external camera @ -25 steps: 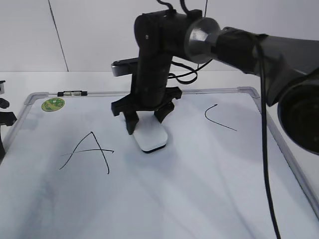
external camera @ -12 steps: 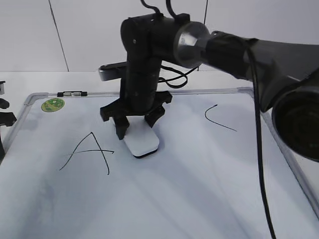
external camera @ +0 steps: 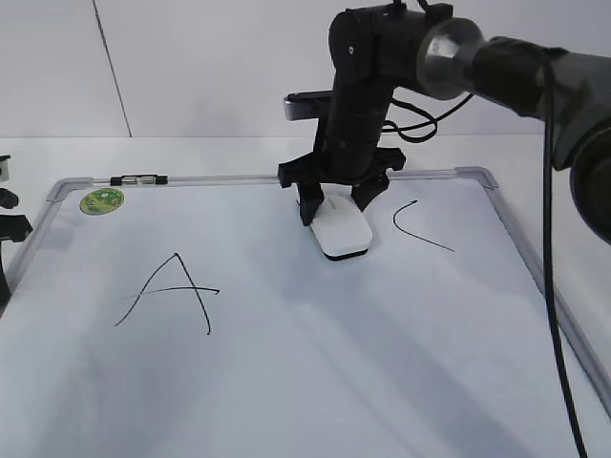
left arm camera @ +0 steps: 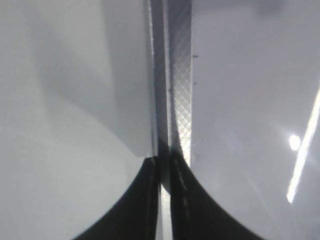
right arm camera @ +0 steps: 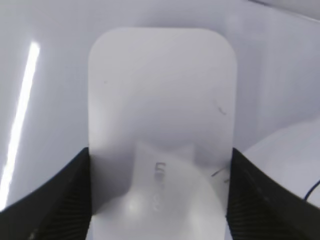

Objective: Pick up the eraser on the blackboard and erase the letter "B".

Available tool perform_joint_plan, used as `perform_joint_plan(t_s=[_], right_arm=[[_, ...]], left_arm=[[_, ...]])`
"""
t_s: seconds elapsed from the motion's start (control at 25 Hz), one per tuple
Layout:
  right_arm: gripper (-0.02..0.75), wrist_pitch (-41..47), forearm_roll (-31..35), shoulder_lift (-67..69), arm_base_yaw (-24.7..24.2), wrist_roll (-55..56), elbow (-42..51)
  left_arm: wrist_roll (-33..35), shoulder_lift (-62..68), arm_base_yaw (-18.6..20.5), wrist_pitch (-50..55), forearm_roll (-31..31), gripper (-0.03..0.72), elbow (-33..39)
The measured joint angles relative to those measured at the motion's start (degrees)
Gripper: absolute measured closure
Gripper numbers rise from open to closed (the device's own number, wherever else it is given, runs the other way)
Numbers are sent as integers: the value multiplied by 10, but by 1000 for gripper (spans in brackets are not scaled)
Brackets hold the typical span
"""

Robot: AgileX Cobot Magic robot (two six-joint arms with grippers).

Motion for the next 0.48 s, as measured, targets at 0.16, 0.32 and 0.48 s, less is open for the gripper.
perform_joint_plan(t_s=[0.16,0.32,0.48], right_arm=[[197,1,19,0,-3,-1,-7],[197,5,45,6,-6,-2,-42],[197,3,54,-10,-6,-2,-73]], left_arm=[[0,0,0,0,-1,666,0],[0,0,0,0,-1,666,0],[0,0,0,1,-1,666,0]])
